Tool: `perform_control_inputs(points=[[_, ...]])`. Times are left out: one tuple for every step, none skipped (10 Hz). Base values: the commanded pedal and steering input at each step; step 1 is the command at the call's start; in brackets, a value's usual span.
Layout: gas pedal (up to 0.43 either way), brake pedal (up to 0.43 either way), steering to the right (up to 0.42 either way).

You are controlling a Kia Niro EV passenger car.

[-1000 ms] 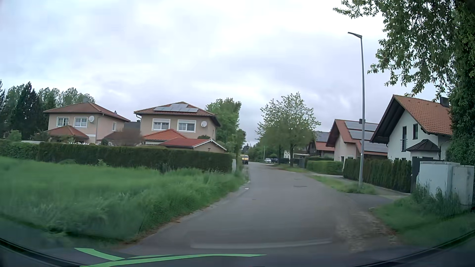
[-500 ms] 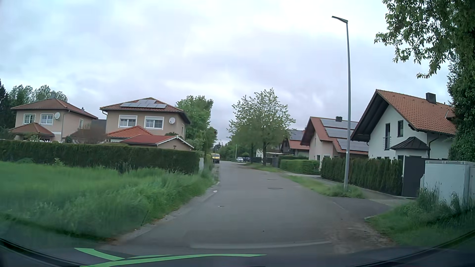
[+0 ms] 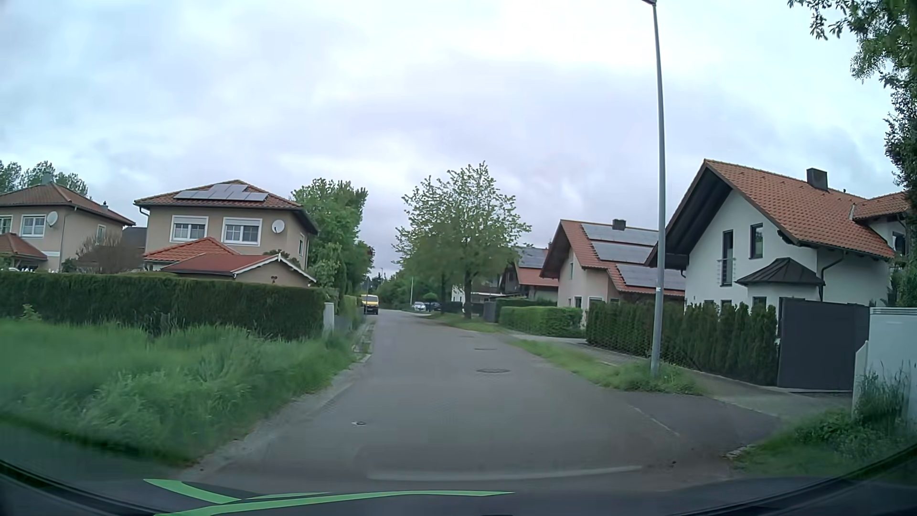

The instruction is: Follow the waypoints while adhering to traffic rules and regulations

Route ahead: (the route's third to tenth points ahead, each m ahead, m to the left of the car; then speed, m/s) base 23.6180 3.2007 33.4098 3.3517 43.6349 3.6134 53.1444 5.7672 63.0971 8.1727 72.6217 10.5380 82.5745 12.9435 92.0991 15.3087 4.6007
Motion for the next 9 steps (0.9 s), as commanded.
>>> perform_control_inputs(points=[[0.15,0.0,0.072],[0.138,0.0,0.053],[0.138,0.0,0.039],[0.138,0.0,0.027],[0.13,0.0,0.018],[0.118,0.0,0.014],[0.11,0.0,0.01],[0.098,0.0,0.006],[0.098,0.0,0.004]])
